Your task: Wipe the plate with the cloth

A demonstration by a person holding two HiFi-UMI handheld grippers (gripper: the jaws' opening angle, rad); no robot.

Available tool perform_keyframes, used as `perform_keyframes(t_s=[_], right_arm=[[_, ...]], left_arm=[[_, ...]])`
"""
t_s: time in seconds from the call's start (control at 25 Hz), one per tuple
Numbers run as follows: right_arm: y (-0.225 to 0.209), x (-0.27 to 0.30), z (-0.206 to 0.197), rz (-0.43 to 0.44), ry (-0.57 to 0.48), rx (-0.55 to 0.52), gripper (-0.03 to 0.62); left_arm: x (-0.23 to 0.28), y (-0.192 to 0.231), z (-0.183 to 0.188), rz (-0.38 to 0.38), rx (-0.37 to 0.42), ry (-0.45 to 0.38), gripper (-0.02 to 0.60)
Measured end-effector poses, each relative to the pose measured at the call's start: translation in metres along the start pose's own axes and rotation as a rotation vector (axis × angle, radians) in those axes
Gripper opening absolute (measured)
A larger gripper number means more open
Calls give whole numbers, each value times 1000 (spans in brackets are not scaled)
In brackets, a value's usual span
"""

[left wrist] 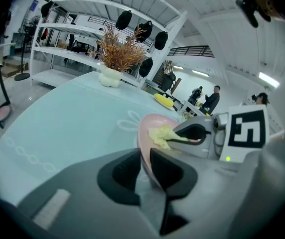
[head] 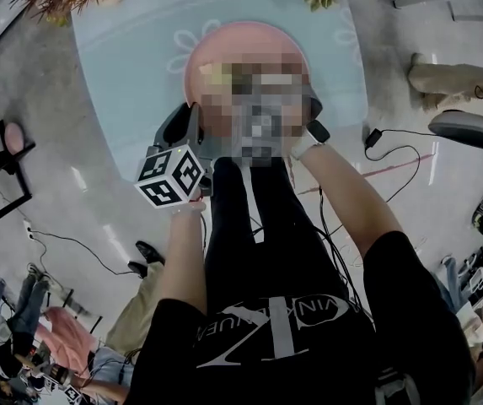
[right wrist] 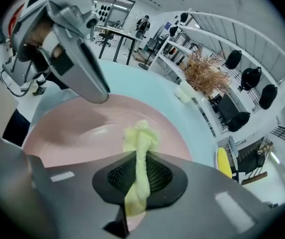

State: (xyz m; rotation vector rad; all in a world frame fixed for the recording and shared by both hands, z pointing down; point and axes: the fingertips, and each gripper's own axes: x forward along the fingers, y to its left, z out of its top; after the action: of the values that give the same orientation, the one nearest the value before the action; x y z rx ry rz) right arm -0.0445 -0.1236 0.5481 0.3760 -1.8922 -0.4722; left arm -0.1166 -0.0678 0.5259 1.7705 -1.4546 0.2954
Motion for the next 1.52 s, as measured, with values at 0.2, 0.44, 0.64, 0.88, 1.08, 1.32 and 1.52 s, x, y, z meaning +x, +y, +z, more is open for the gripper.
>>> perform_keyframes(t_s=[0.2, 0.44, 0.64, 0.88, 1.08, 1.32, 1.52], right_arm=[[-25, 5, -23, -47, 45, 74, 37], [-29, -1, -44, -72, 89, 105, 37], [-12, -12, -48, -59, 86, 79, 35], [12, -24, -45, -34, 86, 28, 35], [27, -32, -39, -16, 81, 20, 35], [41, -38, -33, 1, 75, 8, 35], [52, -44, -30, 26, 86, 6, 35]], left_arm=[[0, 1, 0, 3, -1, -3, 0], [0, 1, 0, -2, -7, -4, 0], [1, 2, 0, 4, -11, -6, 0], [0, 2, 0, 13, -10, -2, 0], [-1, 1, 0, 16, -6, -1, 0], [0, 1, -1, -3, -20, 11, 0], [2, 2, 0, -38, -78, 30, 0]])
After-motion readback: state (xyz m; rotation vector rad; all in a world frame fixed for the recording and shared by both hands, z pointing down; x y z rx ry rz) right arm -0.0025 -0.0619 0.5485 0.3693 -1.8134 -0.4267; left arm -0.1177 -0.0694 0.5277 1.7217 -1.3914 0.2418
